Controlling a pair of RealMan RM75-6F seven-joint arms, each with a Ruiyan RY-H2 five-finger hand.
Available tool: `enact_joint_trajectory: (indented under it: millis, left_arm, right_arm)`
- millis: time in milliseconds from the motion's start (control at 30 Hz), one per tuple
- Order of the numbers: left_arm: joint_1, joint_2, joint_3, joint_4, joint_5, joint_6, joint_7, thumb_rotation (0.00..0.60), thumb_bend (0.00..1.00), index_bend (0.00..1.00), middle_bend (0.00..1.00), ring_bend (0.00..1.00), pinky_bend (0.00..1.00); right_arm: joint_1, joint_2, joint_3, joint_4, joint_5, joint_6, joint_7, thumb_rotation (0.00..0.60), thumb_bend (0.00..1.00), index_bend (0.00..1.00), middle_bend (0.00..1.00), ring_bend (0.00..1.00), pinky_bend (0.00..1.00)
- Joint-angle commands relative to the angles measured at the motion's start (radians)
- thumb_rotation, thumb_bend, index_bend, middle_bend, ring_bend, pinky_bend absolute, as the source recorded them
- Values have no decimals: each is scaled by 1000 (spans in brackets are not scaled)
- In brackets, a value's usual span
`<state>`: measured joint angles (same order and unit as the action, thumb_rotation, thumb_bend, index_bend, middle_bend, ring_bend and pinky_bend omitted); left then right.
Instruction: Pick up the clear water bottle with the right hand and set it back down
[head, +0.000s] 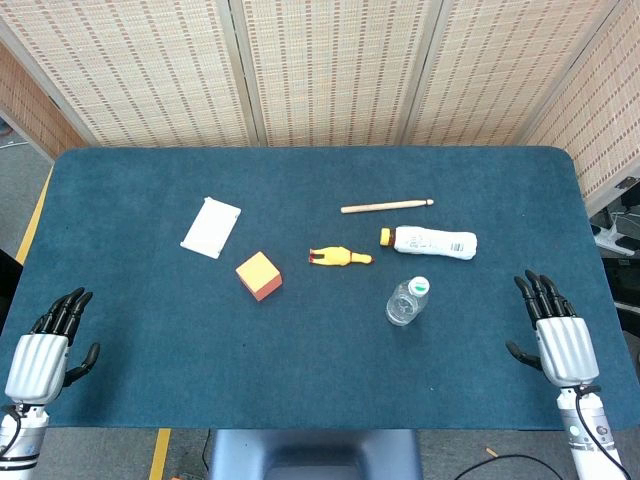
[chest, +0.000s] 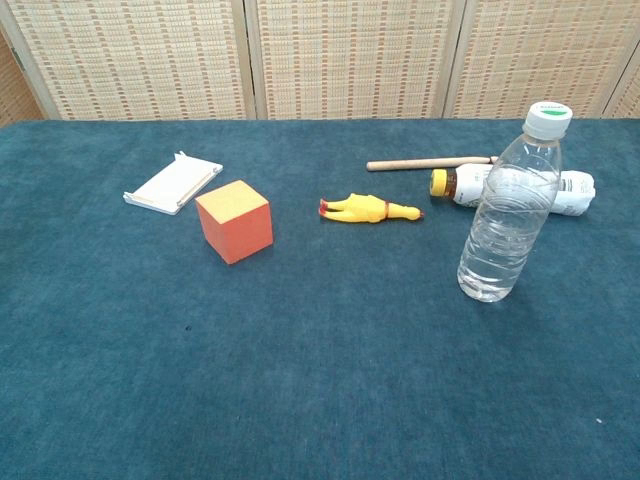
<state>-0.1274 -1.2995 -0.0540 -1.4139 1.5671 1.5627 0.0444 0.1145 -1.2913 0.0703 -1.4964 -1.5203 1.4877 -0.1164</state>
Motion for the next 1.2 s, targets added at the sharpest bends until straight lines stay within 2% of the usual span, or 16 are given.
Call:
enact_joint_trajectory:
  millis: [33, 467, 667, 833, 933, 1200]
  left_arm:
    - [0, 2, 0, -6, 1, 0, 3, 600, 375, 53, 41, 88, 301]
    - [-5, -10, -5, 9, 4, 3, 0, 600, 375, 53, 42, 88, 301]
    - [-7, -8, -3, 12, -6, -13, -17, 600, 365, 46, 37, 88, 301]
    - [6, 13, -2, -26, -17, -3, -13, 600, 353, 6, 13, 88, 301]
    - [12, 21, -2, -38, -17, 4, -2, 600, 351, 1, 12, 88, 301]
    - [14, 25, -5, -53, -30, -3, 22, 600, 348, 0, 14, 88, 302]
  right_arm:
    - [-2, 4, 0, -3, 2, 1, 5, 600, 62, 0, 4, 0, 232]
    - [-1, 1, 0, 13, -31, 28, 17, 600, 62, 0, 4, 0, 225]
    - [30, 15, -38, 39, -82, -30, 112, 600, 62, 0, 4, 0, 145]
    - [51, 1, -30, 76, -94, -36, 171, 600, 62, 0, 4, 0, 120]
    - [77, -24, -13, 119, -85, -55, 283, 600, 62, 0, 4, 0, 117]
    - [194, -18, -32, 177, -62, -280, 716, 600, 62, 0, 4, 0, 117]
